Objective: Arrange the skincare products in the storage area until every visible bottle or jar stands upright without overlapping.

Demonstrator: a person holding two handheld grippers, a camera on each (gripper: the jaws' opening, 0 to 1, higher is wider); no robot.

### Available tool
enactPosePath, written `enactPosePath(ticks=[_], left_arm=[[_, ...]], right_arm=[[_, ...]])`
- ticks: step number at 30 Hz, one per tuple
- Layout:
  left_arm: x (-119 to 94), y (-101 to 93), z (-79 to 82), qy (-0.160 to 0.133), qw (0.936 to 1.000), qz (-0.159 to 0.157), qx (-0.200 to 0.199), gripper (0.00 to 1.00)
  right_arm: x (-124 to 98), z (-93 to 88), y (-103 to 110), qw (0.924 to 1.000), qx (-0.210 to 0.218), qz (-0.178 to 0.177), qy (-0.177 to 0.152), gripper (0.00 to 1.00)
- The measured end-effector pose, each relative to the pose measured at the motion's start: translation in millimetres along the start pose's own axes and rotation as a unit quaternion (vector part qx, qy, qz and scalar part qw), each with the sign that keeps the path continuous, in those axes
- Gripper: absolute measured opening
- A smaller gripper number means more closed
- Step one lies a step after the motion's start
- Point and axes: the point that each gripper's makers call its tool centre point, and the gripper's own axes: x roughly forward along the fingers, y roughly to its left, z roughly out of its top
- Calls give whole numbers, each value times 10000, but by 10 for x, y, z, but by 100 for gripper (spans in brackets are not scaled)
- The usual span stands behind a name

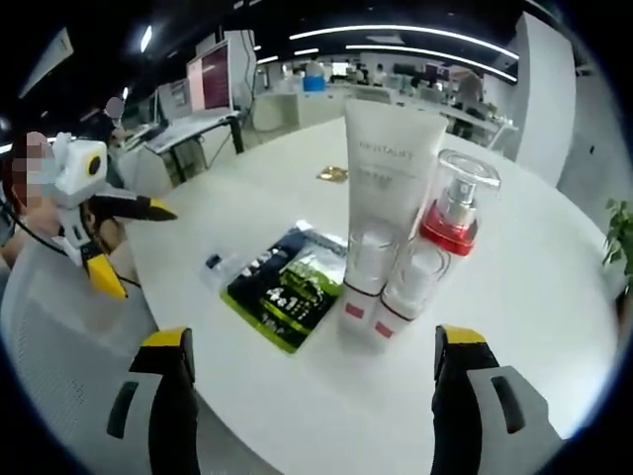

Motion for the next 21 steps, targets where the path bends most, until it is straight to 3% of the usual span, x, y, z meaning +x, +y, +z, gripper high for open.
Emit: enactPosePath(ticks=[15, 21], left_arm=[[88, 139, -45, 81, 10000, -24, -40, 92], [125, 196, 33, 86, 10000, -19, 25, 92]], right_arm=[[-15, 4, -8, 10000, 48, -47, -53, 100], [-28, 3, -46, 9999, 129, -77, -81, 100]])
